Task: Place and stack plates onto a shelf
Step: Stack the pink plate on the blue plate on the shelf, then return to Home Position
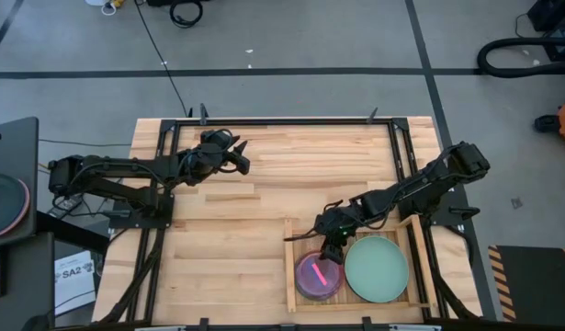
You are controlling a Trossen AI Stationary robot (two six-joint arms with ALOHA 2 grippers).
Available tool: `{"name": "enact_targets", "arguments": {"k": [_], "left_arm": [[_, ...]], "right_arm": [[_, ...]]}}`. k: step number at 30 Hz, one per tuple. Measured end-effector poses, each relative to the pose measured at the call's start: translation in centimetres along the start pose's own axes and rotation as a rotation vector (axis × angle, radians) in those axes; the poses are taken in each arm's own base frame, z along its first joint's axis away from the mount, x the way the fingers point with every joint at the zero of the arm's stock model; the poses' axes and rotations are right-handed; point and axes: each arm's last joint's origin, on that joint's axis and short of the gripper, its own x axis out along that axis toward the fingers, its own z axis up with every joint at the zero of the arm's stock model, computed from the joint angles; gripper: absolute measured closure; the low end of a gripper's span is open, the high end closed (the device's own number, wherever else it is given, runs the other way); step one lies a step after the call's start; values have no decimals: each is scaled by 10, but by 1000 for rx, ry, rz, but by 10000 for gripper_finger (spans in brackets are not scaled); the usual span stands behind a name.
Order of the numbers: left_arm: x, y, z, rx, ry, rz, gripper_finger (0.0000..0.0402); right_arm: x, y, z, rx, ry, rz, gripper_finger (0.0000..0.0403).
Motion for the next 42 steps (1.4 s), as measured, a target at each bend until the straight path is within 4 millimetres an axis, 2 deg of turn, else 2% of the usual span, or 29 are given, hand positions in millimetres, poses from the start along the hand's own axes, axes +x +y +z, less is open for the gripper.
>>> {"name": "enact_targets", "arguments": {"k": [6, 12, 18, 22, 26, 33, 38, 42], "left_arm": [[0, 0, 0, 0, 0, 0, 257], [0, 0, 0, 0, 0, 0, 257], [0, 0, 0, 0, 0, 0, 257], [0, 0, 0, 0, 0, 0, 257], [0, 0, 0, 1, 1, 0, 257], [0, 0, 0, 42, -2, -6, 257], [-1, -6, 6, 106, -38, -139, 259], [-9, -13, 15, 159, -109, -257, 260]], "right_arm": [[-4, -8, 7, -12, -3, -1, 231], [-9, -23, 8, 25, 41, -81, 232], [-13, -33, 8, -7, 79, -131, 232], [-22, -34, 11, -45, 60, -135, 232], [-43, -32, 15, -87, -10, -163, 232], [-90, -24, 20, -184, -176, -163, 232], [-125, -17, 19, -259, -309, -130, 232], [-154, -10, 14, -299, -423, -103, 232]]}}
